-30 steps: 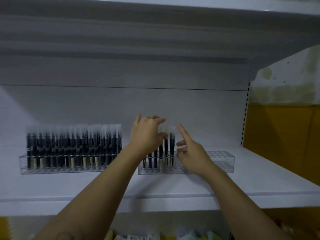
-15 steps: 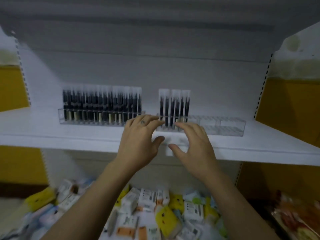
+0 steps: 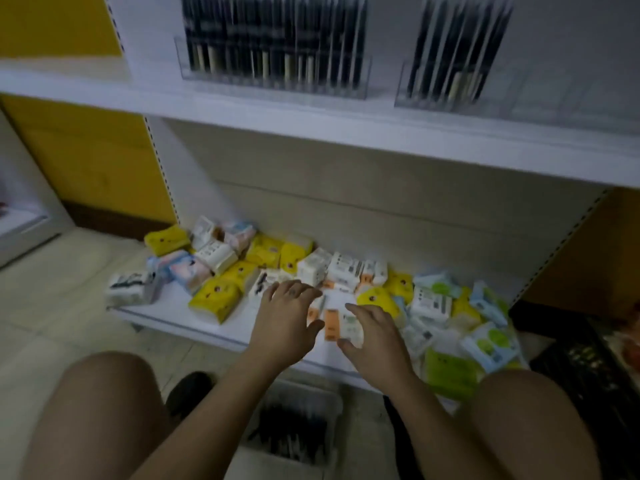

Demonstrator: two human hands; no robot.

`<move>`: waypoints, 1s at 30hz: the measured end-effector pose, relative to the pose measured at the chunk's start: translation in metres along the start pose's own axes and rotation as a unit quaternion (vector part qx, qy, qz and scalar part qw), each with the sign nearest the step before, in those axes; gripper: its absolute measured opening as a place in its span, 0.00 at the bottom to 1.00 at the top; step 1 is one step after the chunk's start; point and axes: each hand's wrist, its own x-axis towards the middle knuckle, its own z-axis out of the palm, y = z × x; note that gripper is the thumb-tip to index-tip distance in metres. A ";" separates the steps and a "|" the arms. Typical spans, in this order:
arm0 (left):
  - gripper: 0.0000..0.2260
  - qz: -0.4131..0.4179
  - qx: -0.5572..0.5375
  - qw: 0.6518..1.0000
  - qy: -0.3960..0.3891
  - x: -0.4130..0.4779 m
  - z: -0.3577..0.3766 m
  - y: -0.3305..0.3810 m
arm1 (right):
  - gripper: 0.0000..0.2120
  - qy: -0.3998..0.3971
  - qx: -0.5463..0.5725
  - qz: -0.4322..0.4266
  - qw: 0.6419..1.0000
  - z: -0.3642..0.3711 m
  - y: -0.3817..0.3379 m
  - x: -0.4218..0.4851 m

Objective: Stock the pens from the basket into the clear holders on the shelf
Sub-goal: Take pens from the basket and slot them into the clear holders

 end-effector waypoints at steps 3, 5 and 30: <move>0.23 -0.043 -0.008 0.996 -0.078 -0.017 0.044 -0.015 | 0.28 -0.094 0.002 0.030 0.995 0.038 0.011 0.002; 0.23 -0.065 -0.018 0.991 -0.118 -0.025 0.068 -0.024 | 0.28 -0.135 0.003 0.041 0.990 0.060 0.016 0.001; 0.08 -0.257 -0.243 0.803 -0.480 -0.095 0.290 -0.101 | 0.17 -0.462 0.043 0.237 0.854 0.244 0.100 0.014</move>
